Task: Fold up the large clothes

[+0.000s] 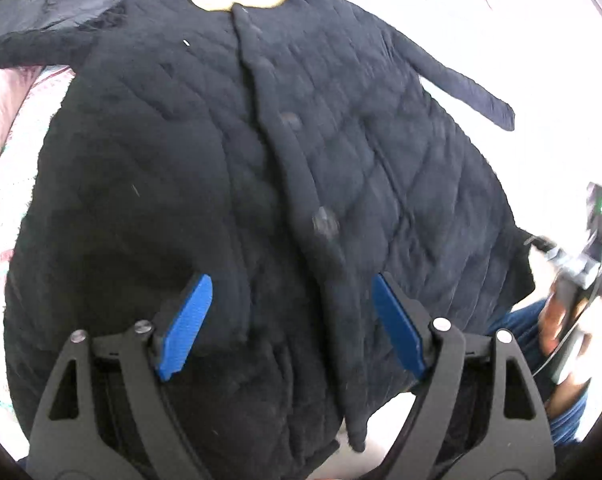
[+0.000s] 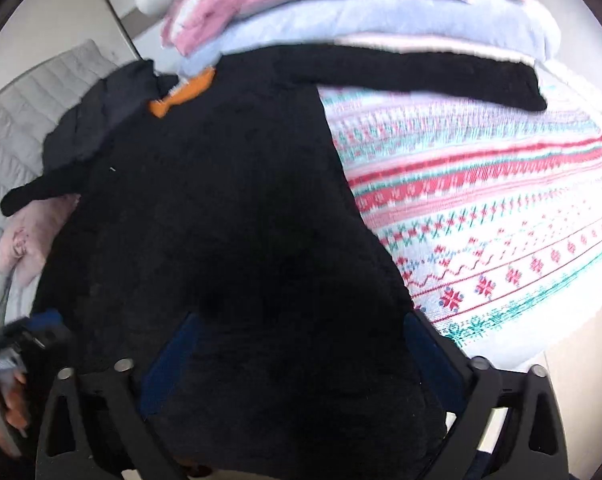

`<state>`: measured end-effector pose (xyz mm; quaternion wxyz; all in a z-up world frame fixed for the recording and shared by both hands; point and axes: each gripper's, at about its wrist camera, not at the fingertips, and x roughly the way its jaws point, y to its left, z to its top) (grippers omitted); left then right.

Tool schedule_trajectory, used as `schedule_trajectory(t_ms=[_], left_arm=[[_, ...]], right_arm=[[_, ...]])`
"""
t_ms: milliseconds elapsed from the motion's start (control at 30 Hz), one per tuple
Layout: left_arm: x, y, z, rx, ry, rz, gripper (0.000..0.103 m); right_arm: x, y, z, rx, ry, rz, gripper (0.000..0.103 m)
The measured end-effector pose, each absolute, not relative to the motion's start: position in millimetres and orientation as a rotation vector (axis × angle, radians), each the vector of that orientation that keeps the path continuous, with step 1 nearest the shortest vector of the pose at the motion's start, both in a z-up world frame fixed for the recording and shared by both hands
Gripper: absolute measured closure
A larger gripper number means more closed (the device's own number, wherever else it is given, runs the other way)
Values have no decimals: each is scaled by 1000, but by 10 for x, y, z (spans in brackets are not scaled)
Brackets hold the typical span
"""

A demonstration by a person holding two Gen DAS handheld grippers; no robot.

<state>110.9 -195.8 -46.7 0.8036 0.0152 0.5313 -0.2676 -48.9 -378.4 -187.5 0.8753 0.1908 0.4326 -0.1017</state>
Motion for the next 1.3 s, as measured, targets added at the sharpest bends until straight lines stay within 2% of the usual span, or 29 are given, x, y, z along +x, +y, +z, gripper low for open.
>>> schedule_trajectory(t_ms=[33,67,167,300,367,433,467,600,633,667,733,867,1000,1167,1267,1300], left_arm=[[1203,-1936,-425,8,1148,-574,21],[1266,-1927,-386,-6,1154,-574,21],[1563,-1913,-145,-46,1141,-575,21],[1954,-1960,137,-73,1054,-571,21],[2105,-1995,60,-61,1064,-566,21],[2251,-2051,-102,-43,1098,-554,21],[2317,-2077,-190,-27,1117,-545,21],[2522,-2120,-235,12,1124,-547,21],[2596,-2141,-212,21,1113,-550,21],[2650,-2160,-184,28,1106,-551,21],[2854,-2265,-146,38,1096,-542,21],[3338,-2373,-135,38,1068,-548,21],[3867,-2747,-224,97,1039,-562,21],[4582,-3275,-538,176,1065,-516,21],[4892,-3400,-789,140,1108,-442,22],[4942,-3423,-847,120,1107,-438,30]], right_arm=[[-498,-3779,-1880,422,908,-243,80],[-512,-3831,-1858,458,896,-223,88],[-614,-3898,-1491,625,792,-36,89],[-644,-3847,-1081,589,773,-37,89],[-488,-3775,-1207,458,903,-68,80],[-307,-3661,-1456,299,1088,-103,67],[-244,-3686,-1548,253,1142,-133,67],[-49,-3973,-1226,301,1038,-89,65],[41,-4044,-1101,295,979,-77,56],[148,-4096,-1003,270,935,-69,43],[445,-4255,-933,230,938,-94,33],[1081,-4514,-882,163,919,-83,33],[1788,-4812,-1149,148,996,-116,33],[2181,-5474,-1414,366,1002,-109,34],[2105,-5722,-1412,487,953,-91,34],[2077,-5827,-1393,564,928,-75,34]])
